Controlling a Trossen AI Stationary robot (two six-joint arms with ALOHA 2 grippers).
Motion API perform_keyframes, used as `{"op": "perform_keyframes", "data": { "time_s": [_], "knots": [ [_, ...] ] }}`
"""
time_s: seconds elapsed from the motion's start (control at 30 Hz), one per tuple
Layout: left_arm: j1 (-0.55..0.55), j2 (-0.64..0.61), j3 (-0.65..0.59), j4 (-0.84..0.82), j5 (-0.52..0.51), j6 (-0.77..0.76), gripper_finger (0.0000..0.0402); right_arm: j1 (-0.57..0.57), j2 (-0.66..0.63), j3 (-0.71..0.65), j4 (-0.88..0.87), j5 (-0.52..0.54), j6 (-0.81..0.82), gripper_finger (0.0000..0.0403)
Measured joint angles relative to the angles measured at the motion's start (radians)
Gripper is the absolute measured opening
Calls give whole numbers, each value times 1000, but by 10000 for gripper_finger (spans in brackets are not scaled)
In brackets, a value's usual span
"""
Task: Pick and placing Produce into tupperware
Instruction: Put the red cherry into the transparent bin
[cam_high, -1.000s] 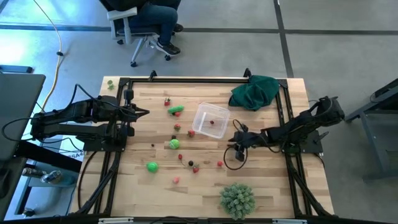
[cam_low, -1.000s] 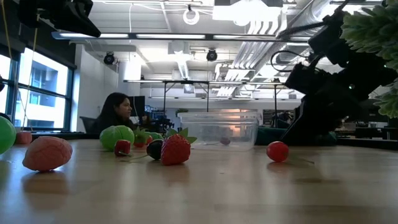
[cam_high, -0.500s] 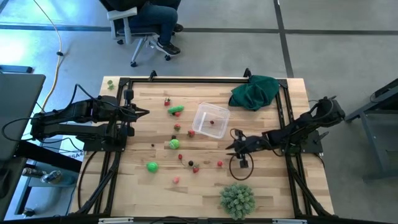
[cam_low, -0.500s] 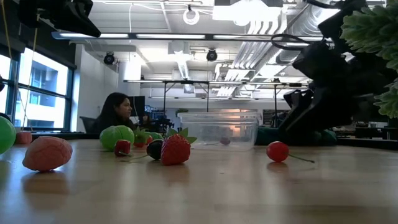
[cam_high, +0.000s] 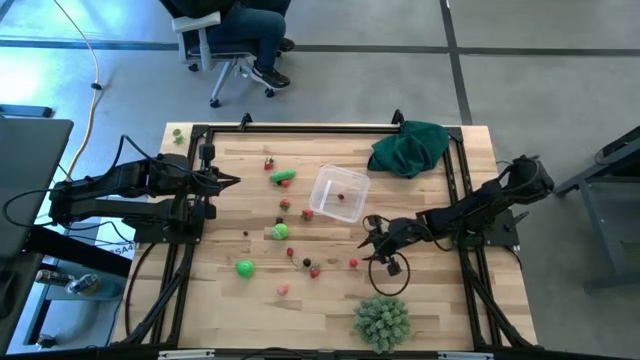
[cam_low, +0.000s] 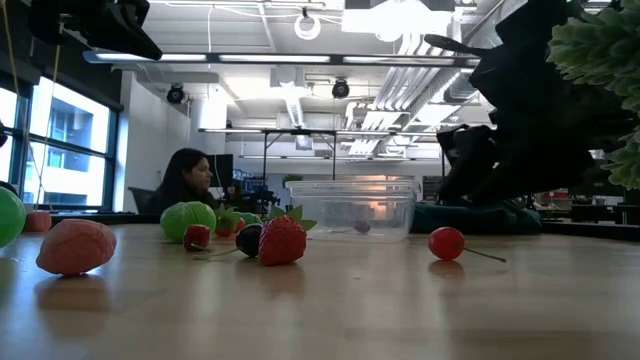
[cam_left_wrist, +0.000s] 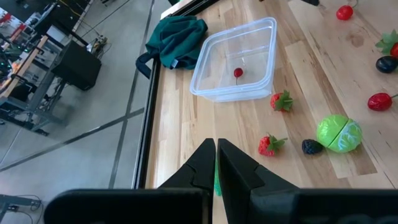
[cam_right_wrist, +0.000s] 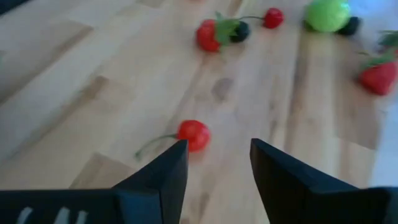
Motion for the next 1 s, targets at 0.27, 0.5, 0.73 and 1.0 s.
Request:
{"op": "perform_keyframes", "data": {
  "time_s": [0.27,0.5,0.73,1.0],
  "knots": [
    [0,0,0,0,0,0,10,0,118,98,-26,-65,-69,182],
    [0,0,0,0,0,0,10,0,204,133,-37,-67,-78,196],
    [0,0,0,0,0,0,10,0,204,133,-37,-67,-78,200],
    [0,0,0,0,0,0,10,-24,204,133,-36,-104,-80,184]
  ]
}}
